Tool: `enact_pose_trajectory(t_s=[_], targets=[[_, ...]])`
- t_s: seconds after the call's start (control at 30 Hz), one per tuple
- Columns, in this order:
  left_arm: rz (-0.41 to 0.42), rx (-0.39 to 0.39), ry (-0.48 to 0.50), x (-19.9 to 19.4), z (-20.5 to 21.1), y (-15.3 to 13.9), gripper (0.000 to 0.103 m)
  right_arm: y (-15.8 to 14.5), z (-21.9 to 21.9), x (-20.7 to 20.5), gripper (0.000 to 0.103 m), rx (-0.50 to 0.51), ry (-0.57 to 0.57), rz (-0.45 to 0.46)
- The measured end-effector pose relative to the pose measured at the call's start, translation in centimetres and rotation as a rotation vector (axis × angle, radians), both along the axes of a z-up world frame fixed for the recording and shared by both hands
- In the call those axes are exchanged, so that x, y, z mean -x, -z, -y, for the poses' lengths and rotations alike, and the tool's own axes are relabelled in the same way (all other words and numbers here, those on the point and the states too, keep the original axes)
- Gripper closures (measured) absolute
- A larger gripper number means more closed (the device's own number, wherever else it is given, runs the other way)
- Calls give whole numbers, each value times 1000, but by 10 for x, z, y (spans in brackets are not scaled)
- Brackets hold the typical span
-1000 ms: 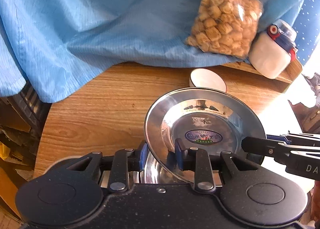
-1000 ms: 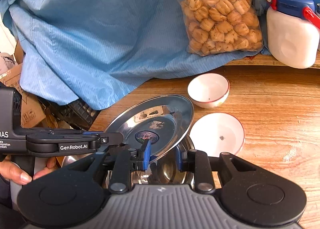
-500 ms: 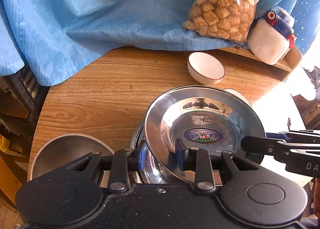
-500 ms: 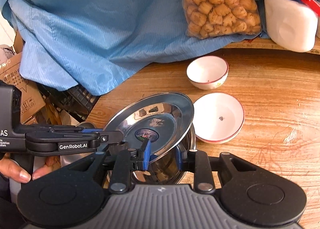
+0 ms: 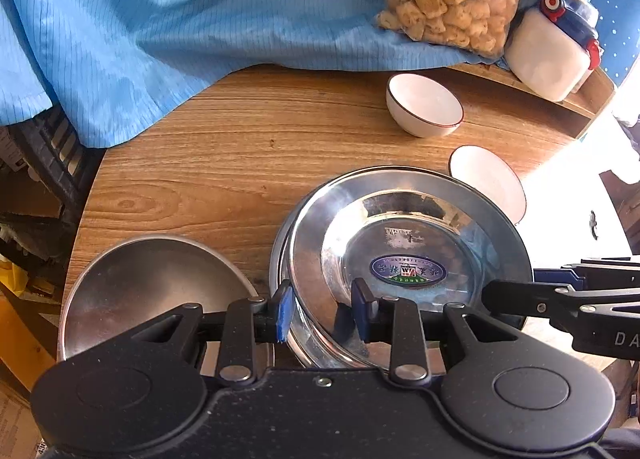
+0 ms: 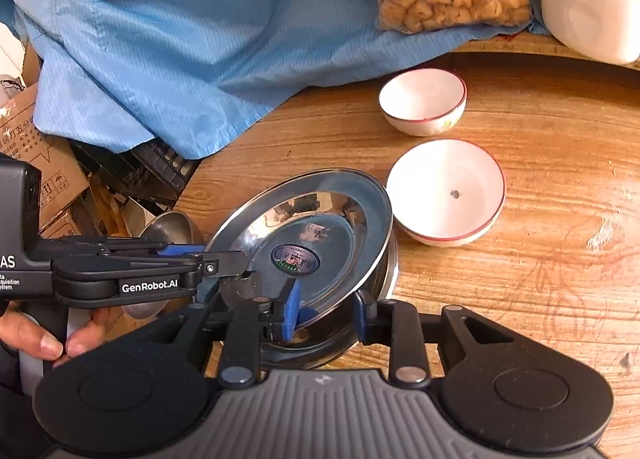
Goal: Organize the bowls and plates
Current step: 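Carry the stickered plate onto the steel dish stack and open left gripper, then move the left gripper to the deep steel bowl and grasp its rim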
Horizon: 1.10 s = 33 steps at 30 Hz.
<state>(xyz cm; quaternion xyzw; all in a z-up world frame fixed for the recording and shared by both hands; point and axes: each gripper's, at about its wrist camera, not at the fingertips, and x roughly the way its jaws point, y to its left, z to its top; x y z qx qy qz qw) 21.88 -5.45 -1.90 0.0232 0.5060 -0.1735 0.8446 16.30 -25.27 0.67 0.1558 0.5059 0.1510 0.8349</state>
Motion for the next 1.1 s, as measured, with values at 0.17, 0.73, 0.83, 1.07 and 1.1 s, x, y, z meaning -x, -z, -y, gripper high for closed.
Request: enact_pose_trajectory(t_s=[0.17, 0.73, 0.83, 1.07, 1.1], targets=[[-6, -12, 16, 1, 2, 1, 70, 2, 1, 1, 72, -3, 9, -22], [81, -20, 52, 1, 3, -14, 34, 6, -9, -1, 38, 9, -13, -58], [100, -18, 22, -1, -1, -16, 10, 4, -9, -2, 10, 22, -5, -49], [128, -2, -52, -6, -14, -20, 1, 2, -13, -6, 1, 51, -8, -48], [129, -1, -58, -6, -15, -20, 1, 1, -14, -6, 1, 57, -10, -45]])
